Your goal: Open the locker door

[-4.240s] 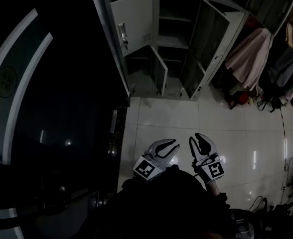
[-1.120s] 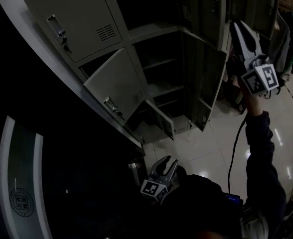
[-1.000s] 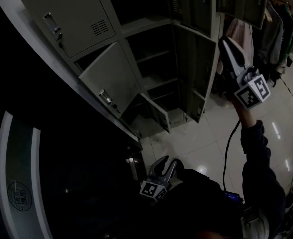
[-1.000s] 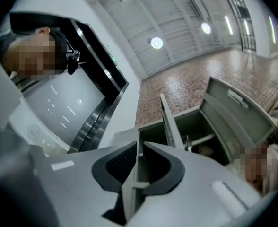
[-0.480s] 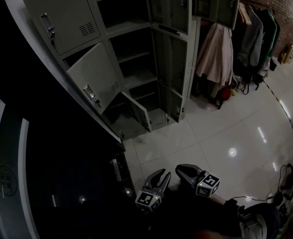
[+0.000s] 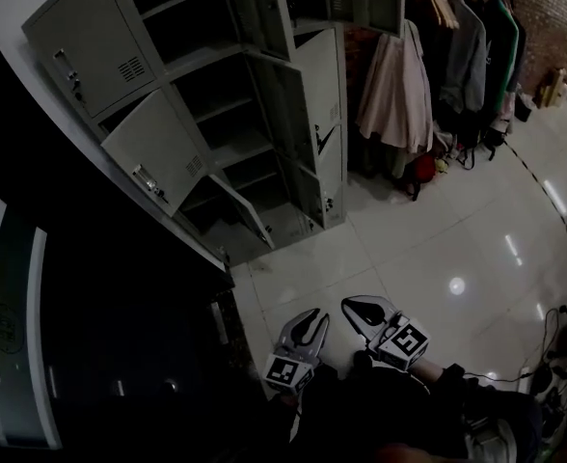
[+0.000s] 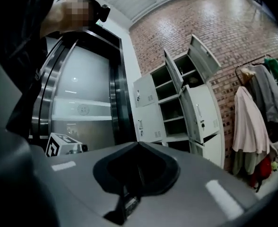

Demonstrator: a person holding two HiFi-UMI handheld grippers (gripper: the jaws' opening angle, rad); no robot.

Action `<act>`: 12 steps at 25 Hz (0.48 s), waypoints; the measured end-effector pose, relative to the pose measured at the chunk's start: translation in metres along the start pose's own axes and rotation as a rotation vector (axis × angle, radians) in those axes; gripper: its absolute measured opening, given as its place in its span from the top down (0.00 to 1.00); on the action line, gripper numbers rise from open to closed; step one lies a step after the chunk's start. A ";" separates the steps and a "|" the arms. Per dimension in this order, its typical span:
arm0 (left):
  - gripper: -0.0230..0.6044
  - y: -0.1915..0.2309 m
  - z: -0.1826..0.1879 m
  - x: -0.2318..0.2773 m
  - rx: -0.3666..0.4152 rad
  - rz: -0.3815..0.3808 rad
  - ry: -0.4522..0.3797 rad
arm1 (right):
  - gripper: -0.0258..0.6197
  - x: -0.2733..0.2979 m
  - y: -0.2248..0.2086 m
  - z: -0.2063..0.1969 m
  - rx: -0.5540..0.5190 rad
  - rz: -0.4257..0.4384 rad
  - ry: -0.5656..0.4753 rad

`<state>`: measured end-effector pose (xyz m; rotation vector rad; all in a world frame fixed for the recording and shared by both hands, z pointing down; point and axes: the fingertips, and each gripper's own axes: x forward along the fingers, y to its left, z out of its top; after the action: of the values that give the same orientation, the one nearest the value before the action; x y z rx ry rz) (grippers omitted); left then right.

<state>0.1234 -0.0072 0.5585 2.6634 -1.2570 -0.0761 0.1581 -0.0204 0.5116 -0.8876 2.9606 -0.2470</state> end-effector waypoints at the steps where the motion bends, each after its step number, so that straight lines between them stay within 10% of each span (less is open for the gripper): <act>1: 0.83 -0.007 -0.001 0.001 -0.006 0.015 -0.011 | 0.96 -0.013 -0.001 -0.010 -0.008 -0.009 0.009; 7: 0.84 -0.044 -0.044 -0.014 -0.148 0.085 0.022 | 0.96 -0.075 -0.003 -0.079 0.099 -0.075 0.144; 12: 0.84 -0.090 -0.053 0.002 -0.106 -0.003 0.057 | 0.96 -0.092 -0.012 -0.080 0.010 -0.069 0.157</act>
<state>0.1993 0.0552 0.5931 2.5591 -1.1977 -0.0652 0.2347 0.0309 0.5916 -1.0156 3.0707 -0.3497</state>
